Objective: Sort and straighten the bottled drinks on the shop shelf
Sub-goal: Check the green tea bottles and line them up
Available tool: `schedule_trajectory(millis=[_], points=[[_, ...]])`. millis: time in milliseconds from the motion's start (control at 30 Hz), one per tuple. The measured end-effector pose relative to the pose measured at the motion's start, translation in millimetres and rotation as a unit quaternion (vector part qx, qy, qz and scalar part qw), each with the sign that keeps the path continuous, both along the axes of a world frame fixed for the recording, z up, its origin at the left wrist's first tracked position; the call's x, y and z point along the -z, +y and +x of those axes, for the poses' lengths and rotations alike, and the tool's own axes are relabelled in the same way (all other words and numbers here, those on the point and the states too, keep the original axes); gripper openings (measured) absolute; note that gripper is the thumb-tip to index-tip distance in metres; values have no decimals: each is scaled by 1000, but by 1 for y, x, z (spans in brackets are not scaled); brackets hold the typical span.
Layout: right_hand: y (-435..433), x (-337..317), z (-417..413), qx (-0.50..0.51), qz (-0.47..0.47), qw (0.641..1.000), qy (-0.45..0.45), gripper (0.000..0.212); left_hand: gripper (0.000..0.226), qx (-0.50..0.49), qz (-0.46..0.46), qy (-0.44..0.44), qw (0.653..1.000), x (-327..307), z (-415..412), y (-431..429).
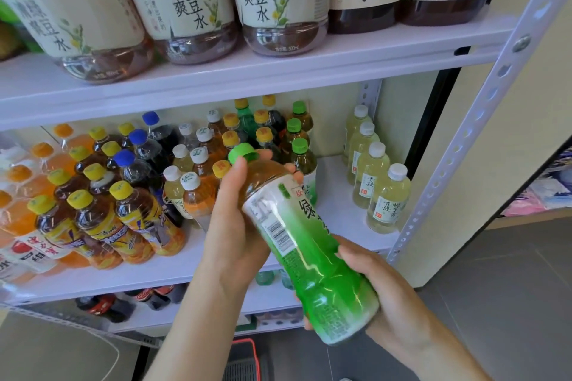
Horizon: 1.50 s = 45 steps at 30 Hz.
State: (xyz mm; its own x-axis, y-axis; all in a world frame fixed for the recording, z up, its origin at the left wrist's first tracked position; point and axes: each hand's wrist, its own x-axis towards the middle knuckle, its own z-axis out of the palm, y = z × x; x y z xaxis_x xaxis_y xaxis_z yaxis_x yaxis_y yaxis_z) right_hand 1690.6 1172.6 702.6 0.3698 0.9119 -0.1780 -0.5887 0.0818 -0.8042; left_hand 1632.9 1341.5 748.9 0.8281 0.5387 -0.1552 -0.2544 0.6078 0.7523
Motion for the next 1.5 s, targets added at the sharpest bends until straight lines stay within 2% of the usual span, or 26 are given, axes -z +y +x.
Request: schedule_trajectory(millis=[67,133,267,400,500,567,633,700,767,833,900,1000,1200,1267,1333,1400,1500], points=[[2,-4,-3,-49,34,996,61,54,45,13,-46,-35,998,-3,3,0],[2,-6,-3,-66,41,991,106,61,36,2,-49,-54,997,-3,7,-1],[0,-3,2,-63,23,993,99,71,25,-22,-35,-65,997,-3,10,-4],[0,0,5,54,-12,997,-45,53,20,-80,24,-46,995,-9,10,-1],[-5,2,4,123,-61,965,-221,62,18,-157,85,-6,984,-12,12,2],[-9,4,2,138,-51,950,-276,62,21,-167,83,5,983,-13,13,4],[-9,1,3,125,-26,966,-223,56,26,-134,56,8,989,-16,13,9],[-11,-1,6,101,-5,993,-64,51,28,-80,47,3,996,-20,11,17],[-11,-1,7,50,-22,993,103,54,28,-22,68,-22,997,-24,10,23],[-13,0,6,-9,-26,979,204,60,26,16,83,-42,996,-28,11,24],[-13,2,7,-34,-12,963,267,61,23,23,96,-47,994,-29,13,21],[-13,2,8,-43,-16,956,291,62,23,9,104,-35,994,-29,17,19],[-16,6,11,-21,-37,968,248,64,27,11,99,-15,995,-25,20,21],[-17,6,10,-1,-41,978,205,65,24,16,106,-2,994,-23,21,24],[-18,5,9,42,-43,988,139,60,26,6,154,56,986,-19,21,29],[-19,4,10,90,-27,993,71,57,30,-12,229,137,964,-14,20,33],[-24,0,12,114,-18,993,-38,63,74,7,301,231,925,-13,17,33]])
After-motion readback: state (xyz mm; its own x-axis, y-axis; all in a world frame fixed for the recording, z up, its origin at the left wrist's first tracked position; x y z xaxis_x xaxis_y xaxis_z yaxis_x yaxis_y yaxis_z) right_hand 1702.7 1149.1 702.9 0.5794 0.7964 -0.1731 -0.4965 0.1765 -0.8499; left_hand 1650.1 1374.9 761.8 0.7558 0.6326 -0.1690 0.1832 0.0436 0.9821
